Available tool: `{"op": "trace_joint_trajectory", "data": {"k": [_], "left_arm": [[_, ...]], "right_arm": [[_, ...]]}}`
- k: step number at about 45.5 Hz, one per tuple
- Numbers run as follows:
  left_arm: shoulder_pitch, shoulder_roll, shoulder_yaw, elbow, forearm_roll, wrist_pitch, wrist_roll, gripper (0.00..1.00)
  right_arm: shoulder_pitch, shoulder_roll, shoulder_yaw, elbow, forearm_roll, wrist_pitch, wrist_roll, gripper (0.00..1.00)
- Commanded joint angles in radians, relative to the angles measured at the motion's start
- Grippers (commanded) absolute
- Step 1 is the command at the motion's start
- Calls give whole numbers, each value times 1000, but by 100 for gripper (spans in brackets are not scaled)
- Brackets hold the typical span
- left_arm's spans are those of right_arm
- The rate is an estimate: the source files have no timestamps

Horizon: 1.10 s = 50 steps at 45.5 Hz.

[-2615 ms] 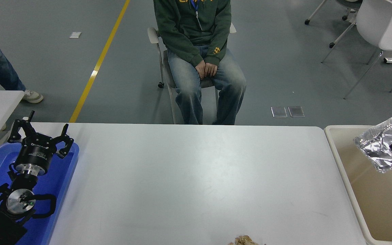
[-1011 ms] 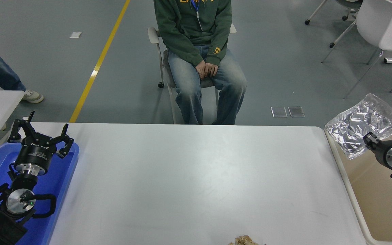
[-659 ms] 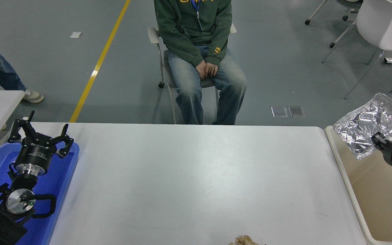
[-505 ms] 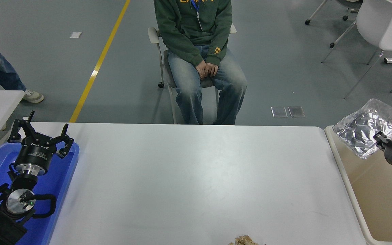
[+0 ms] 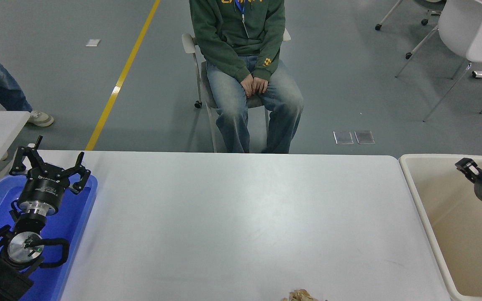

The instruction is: Clean the table surface

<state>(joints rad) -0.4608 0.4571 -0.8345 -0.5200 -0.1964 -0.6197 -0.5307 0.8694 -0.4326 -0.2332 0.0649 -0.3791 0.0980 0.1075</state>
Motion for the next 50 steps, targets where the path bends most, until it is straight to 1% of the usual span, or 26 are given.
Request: {"op": "trace_joint_trajectory", "data": {"k": [1, 11, 15, 21, 30, 38, 50], "left_arm": [[1, 0, 0, 0, 0, 0, 0, 100], [1, 0, 0, 0, 0, 0, 0, 100], [1, 0, 0, 0, 0, 0, 0, 100], [-1, 0, 0, 0, 0, 0, 0, 100], [-1, 0, 0, 0, 0, 0, 0, 100], [1, 0, 0, 0, 0, 0, 0, 100], [1, 0, 0, 0, 0, 0, 0, 100]], "right_arm": [[3, -3, 2, 3, 0, 5, 0, 100], [19, -15, 15, 24, 2, 15, 6, 100], [34, -26, 23, 73, 2, 14, 6, 100], [76, -96, 49, 193, 2, 9, 8, 100], [120, -182, 163, 358, -1, 14, 9, 100], [181, -268, 176, 538, -12, 15, 9, 100], [220, -347, 235, 776, -38, 19, 9, 100]]}}
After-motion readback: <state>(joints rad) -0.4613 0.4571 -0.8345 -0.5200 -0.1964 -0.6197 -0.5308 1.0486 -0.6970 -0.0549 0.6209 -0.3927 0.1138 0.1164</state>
